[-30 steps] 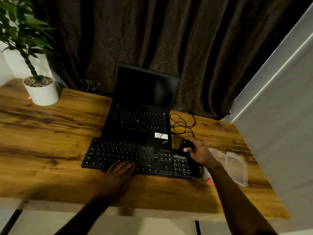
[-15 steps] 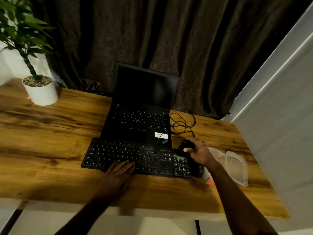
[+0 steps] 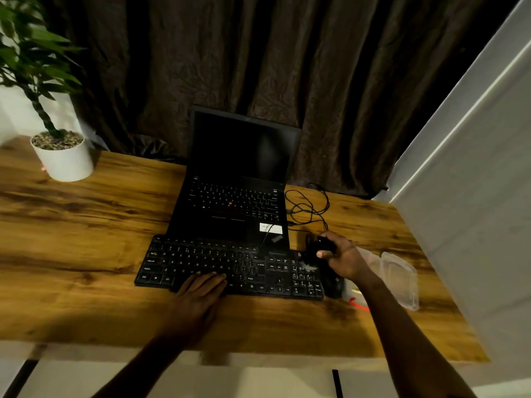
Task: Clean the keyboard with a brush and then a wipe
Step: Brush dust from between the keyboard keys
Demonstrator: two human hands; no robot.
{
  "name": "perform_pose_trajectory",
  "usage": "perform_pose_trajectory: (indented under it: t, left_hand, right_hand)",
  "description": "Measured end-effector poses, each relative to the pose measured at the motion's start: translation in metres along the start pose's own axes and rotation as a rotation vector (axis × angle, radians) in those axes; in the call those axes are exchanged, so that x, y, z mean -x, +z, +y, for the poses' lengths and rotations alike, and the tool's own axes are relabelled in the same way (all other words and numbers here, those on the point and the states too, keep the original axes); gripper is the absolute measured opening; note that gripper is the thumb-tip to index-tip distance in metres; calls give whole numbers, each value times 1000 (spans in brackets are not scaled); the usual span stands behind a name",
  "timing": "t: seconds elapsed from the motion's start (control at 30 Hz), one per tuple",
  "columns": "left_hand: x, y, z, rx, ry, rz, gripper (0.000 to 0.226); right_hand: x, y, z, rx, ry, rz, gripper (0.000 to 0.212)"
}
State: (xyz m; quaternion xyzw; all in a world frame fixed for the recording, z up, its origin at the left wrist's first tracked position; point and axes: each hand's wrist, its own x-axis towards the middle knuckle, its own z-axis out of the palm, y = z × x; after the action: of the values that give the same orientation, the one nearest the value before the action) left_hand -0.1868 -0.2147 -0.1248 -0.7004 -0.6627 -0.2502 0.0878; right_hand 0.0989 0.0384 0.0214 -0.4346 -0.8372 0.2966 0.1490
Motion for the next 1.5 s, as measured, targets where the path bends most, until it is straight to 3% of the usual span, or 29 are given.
perform_pose_trajectory:
  t: [0.17, 0.47, 0.7, 0.93, 1.23, 1.33, 1.5]
  left_hand:
    - [0, 1, 1, -3, 8, 25, 45]
    - [-3, -4, 4, -19, -3, -3, 46]
    - [-1, 2, 1, -28, -9, -16, 45]
    - [-2, -1, 3, -7, -6, -5, 45]
    - [-1, 0, 2, -5, 11, 3, 45]
    - [-2, -3, 3, -13, 7, 12, 45]
    - [-2, -4, 5, -13, 2, 24, 45]
  right_hand:
    - [-1, -7, 5, 123, 25, -30, 41]
    - [-1, 17, -16, -4, -15, -29, 40]
    - [2, -4, 3, 162, 38, -20, 49]
    - [-1, 27, -23, 18, -28, -8, 39]
    - [3, 1, 0, 181, 44, -27, 47]
    - [1, 18, -10, 120, 12, -24, 49]
    - [6, 15, -16, -28, -13, 7, 33]
